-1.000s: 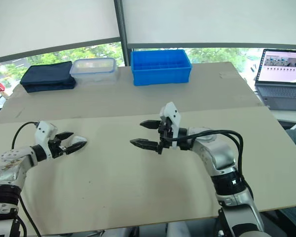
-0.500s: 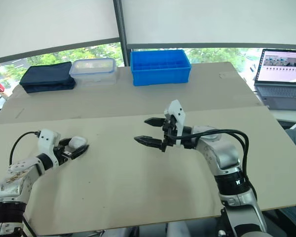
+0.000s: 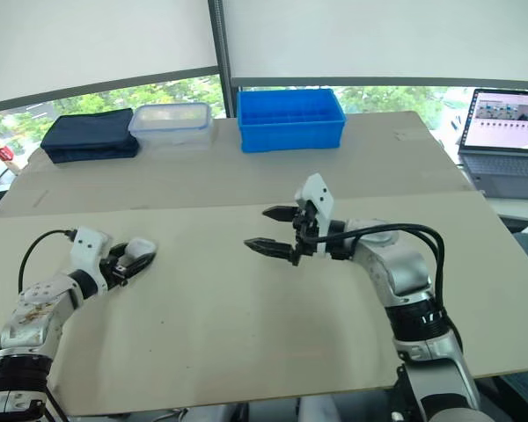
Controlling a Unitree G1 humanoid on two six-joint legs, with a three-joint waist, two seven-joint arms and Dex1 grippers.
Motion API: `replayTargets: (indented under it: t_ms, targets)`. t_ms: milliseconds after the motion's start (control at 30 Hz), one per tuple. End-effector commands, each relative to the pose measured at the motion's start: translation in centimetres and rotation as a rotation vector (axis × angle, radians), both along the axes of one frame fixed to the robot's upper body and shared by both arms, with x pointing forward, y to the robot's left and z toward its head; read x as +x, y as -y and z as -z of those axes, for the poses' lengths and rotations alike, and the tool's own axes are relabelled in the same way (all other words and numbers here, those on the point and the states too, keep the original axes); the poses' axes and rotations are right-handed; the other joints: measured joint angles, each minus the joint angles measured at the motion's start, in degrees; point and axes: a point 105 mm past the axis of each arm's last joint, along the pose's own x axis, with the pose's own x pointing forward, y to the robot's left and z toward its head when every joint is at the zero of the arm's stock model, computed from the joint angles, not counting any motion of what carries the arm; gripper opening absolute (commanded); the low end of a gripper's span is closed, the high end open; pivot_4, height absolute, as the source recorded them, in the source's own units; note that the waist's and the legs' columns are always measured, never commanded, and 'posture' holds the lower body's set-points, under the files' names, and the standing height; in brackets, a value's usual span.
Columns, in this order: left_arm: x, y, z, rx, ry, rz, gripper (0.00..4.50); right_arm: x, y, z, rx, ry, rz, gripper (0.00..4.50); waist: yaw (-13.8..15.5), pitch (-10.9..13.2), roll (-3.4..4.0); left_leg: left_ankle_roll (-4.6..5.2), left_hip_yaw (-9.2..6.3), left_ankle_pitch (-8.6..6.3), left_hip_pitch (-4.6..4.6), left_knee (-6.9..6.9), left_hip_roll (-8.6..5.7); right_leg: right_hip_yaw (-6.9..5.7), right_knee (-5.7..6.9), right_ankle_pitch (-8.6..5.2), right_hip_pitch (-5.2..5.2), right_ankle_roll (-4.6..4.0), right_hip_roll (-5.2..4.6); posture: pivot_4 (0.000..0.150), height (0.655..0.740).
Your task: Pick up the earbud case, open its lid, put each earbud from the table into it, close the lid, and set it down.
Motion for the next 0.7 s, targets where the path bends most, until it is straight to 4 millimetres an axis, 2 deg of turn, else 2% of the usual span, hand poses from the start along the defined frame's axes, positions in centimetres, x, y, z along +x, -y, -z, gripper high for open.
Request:
replayTargets:
  t_ms: [33, 67, 167, 333, 500, 700]
  targets:
    - [0.7, 3.7, -9.9, 0.307, 0.492, 0.171, 2.58, 0.8, -0.1, -2.4, 0.063, -0.026, 0.023, 4.50, 0.19, 0.04, -0.06, -0.02, 0.00, 0.02, -0.04, 0.01, 0.00, -0.02, -0.01, 0.03, -0.04, -0.04, -0.02, 0.150, 0.7400]
    - [0.6, 4.6, -10.8, 0.375, 0.566, 0.222, 2.58, 1.0, -0.2, -2.9, 0.083, -0.045, 0.021, 4.50, 0.20, 0.03, -0.06, -0.07, 0.00, 0.04, -0.08, 0.01, 0.01, -0.05, -0.04, 0.07, -0.07, -0.10, -0.02, 0.150, 0.7400]
    - [0.0, 7.1, -11.7, 0.530, 0.742, 0.363, 2.58, 1.5, -1.1, -3.6, 0.115, -0.086, 0.008, 4.50, 0.03, -0.04, 0.06, -0.08, 0.01, 0.04, -0.05, -0.05, 0.01, -0.05, -0.09, 0.10, -0.06, -0.13, -0.07, 0.150, 0.7400]
    - [-1.5, 10.8, -12.4, 0.637, 0.998, 0.554, 2.58, 1.2, -3.5, -4.5, 0.176, -0.134, -0.050, 4.50, -0.65, -0.05, 0.09, -0.05, 0.10, 0.03, -0.06, -0.07, 0.01, -0.05, 0.02, 0.11, -0.07, -0.10, -0.05, 0.150, 0.7400]
    - [-2.1, 12.5, -12.5, 0.658, 1.110, 0.655, 2.58, 0.3, -5.2, -5.3, 0.208, -0.157, -0.115, 4.50, -0.47, -0.05, 0.09, -0.03, 0.09, 0.03, -0.29, 0.02, -0.03, -0.10, 0.07, 0.15, -0.23, -0.03, -0.08, 0.150, 0.7400]
    - [-2.5, 13.1, -12.4, 0.665, 1.173, 0.717, 2.58, -0.2, -6.5, -5.6, 0.265, -0.205, -0.141, 4.50, -0.59, -0.05, 0.09, 0.01, 0.07, 0.01, -0.24, 0.03, -0.06, -0.12, 0.09, 0.16, -0.17, -0.01, -0.06, 0.150, 0.7400]
